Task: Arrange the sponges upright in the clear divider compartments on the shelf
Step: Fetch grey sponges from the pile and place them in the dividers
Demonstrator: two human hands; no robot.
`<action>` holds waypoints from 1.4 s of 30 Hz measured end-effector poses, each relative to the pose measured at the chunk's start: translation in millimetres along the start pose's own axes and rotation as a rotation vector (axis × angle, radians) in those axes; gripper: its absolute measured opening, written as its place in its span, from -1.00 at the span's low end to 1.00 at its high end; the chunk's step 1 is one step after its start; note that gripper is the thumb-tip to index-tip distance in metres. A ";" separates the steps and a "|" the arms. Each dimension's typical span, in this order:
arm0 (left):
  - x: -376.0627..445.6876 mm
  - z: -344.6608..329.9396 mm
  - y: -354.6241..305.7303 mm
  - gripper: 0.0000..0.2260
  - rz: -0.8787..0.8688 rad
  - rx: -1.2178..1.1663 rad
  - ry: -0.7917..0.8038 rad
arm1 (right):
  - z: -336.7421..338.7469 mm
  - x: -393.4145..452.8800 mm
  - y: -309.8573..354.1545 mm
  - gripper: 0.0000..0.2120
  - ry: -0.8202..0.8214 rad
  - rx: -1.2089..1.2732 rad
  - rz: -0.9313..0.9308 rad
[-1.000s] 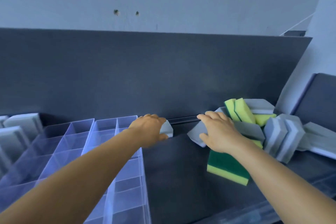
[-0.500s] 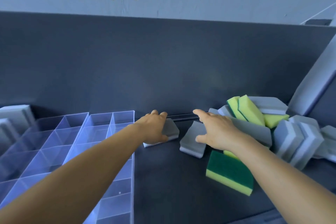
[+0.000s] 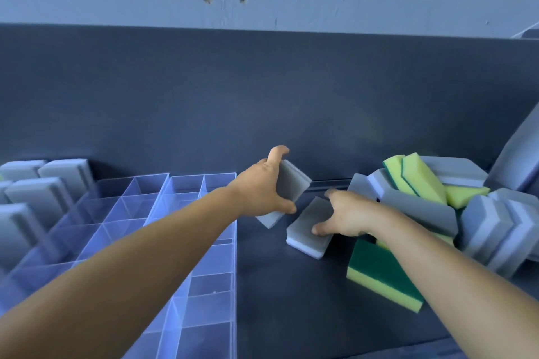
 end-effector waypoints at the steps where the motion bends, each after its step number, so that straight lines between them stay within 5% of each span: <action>1: -2.7 2.9 -0.1 -0.12 -0.007 -0.014 -0.001 | -1.1 0.2 0.3 -0.30 -0.005 0.025 -0.016; 8: -22.5 22.7 1.1 -0.51 -0.053 -0.037 -0.083 | 5.8 -2.6 6.5 -0.47 -0.187 0.306 -0.056; 13: -44.8 52.2 5.9 -0.59 -0.053 -0.048 -0.246 | 28.5 -24.2 29.6 -0.72 -0.435 0.472 0.053; 19: -89.4 100.7 29.6 -0.69 -0.022 -0.069 -0.381 | 39.4 -69.0 78.1 -0.75 -0.592 0.522 0.192; 42: -301.7 267.6 172.0 -0.64 0.114 0.034 -0.477 | -11.6 -214.1 319.7 -0.65 -0.567 0.679 0.462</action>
Point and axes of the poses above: each hand's wrist, its own x-axis towards the middle knuckle, its own z-axis out of the back of the hand, y = z × x, the point moved 1 cm from there along x, towards the middle knuckle, and after that the axes turned 12 degrees about -y, right-handed, at the moved point
